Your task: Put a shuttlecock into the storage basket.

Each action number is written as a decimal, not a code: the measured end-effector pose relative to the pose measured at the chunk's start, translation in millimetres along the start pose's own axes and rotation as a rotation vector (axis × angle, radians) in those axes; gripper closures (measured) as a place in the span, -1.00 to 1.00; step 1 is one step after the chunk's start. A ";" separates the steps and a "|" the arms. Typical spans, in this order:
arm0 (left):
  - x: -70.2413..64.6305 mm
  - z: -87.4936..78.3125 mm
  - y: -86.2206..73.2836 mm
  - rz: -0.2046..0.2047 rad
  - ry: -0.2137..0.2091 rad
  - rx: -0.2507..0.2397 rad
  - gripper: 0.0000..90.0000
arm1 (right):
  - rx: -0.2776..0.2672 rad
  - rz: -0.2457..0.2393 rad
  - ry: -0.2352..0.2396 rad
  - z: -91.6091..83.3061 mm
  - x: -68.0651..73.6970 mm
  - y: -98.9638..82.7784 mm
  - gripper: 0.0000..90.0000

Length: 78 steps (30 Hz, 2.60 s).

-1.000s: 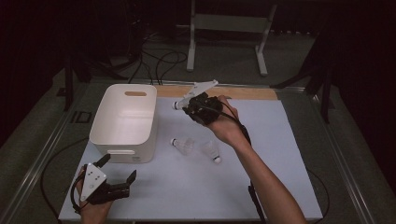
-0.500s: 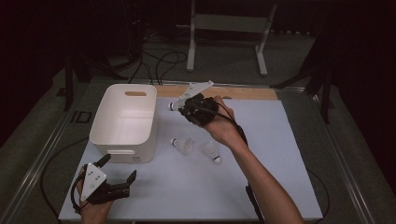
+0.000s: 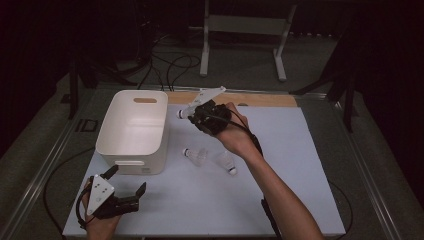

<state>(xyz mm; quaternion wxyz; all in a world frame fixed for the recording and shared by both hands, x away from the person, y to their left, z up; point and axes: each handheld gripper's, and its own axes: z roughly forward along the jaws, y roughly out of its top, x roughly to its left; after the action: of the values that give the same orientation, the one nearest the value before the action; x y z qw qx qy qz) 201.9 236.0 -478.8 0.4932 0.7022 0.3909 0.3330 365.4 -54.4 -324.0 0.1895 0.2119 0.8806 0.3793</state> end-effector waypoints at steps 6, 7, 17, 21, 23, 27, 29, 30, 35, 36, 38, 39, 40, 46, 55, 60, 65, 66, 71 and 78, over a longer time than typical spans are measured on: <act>0.1 -0.2 0.0 0.001 0.001 0.000 -0.99 | -0.005 -0.010 0.010 1.5 3.7 4.0 0.99; 0.1 -0.2 0.0 0.001 0.001 0.000 -0.99 | -0.006 -0.007 0.009 1.5 4.3 4.5 0.99; 0.1 -0.3 0.0 0.002 0.001 -0.002 -0.99 | -0.013 -0.012 0.018 2.3 7.7 8.1 0.99; 0.0 -0.2 0.0 0.002 0.000 -0.002 -0.99 | -0.018 -0.011 0.020 3.3 9.3 9.8 0.99; 0.0 -0.1 0.0 0.002 0.000 -0.002 -0.99 | -0.020 -0.014 0.020 3.9 9.7 10.5 0.99; 0.1 -0.2 0.0 0.003 0.000 -0.002 -0.99 | -0.023 -0.018 0.025 3.9 11.5 13.7 0.99; 0.1 -0.2 -0.1 0.002 0.000 -0.002 -0.99 | -0.025 -0.018 0.024 4.0 12.5 15.3 0.99; 0.1 -0.2 -0.1 0.002 0.000 -0.002 -0.99 | -0.028 -0.019 0.025 4.0 12.8 16.0 0.99; 0.2 -0.3 -0.1 0.002 0.001 -0.003 -0.99 | -0.030 -0.026 0.030 4.8 14.6 18.7 0.99; 0.2 -0.4 -0.1 0.002 0.001 -0.003 -0.99 | -0.034 -0.028 0.031 5.7 15.7 20.1 0.99; 0.0 -0.2 -0.1 0.002 0.000 -0.002 -0.99 | -0.035 -0.027 0.033 6.1 16.8 21.4 0.99; -0.2 -0.1 -0.2 0.002 0.000 -0.002 -0.99 | -0.037 -0.033 0.036 6.3 16.8 22.1 0.99; -0.2 0.0 -0.2 0.003 0.000 -0.001 -0.99 | -0.038 -0.031 0.036 6.7 17.3 22.7 0.99; 0.2 0.1 -0.4 0.002 0.000 -0.002 -0.99 | -0.043 -0.034 0.043 10.1 19.4 25.7 0.99; 0.3 0.2 -0.5 0.003 0.000 -0.001 -0.99 | -0.052 -0.039 0.054 11.7 23.3 32.0 0.99; 0.7 0.4 -0.7 0.002 0.002 0.000 -0.99 | -0.056 -0.044 0.058 12.9 25.0 34.4 0.99; 0.6 0.7 -0.8 0.002 0.001 0.000 -0.99 | -0.062 -0.047 0.067 16.4 28.7 38.7 0.99; 0.7 0.7 -0.9 0.001 0.001 0.000 -0.99 | -0.064 -0.049 0.067 17.1 29.3 39.6 0.99; 1.1 0.3 -1.1 -0.001 0.002 0.002 -0.99 | -0.067 -0.051 0.074 19.5 32.6 43.1 0.99; 1.4 0.4 -1.2 0.000 0.003 0.000 -0.99 | -0.077 -0.069 0.096 27.0 40.8 50.2 0.99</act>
<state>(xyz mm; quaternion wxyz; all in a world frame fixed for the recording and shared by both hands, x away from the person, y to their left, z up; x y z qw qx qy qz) 202.6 237.3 -479.9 0.4926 0.7018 0.3917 0.3337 356.0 13.9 -310.8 0.1680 0.1555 0.8802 0.4158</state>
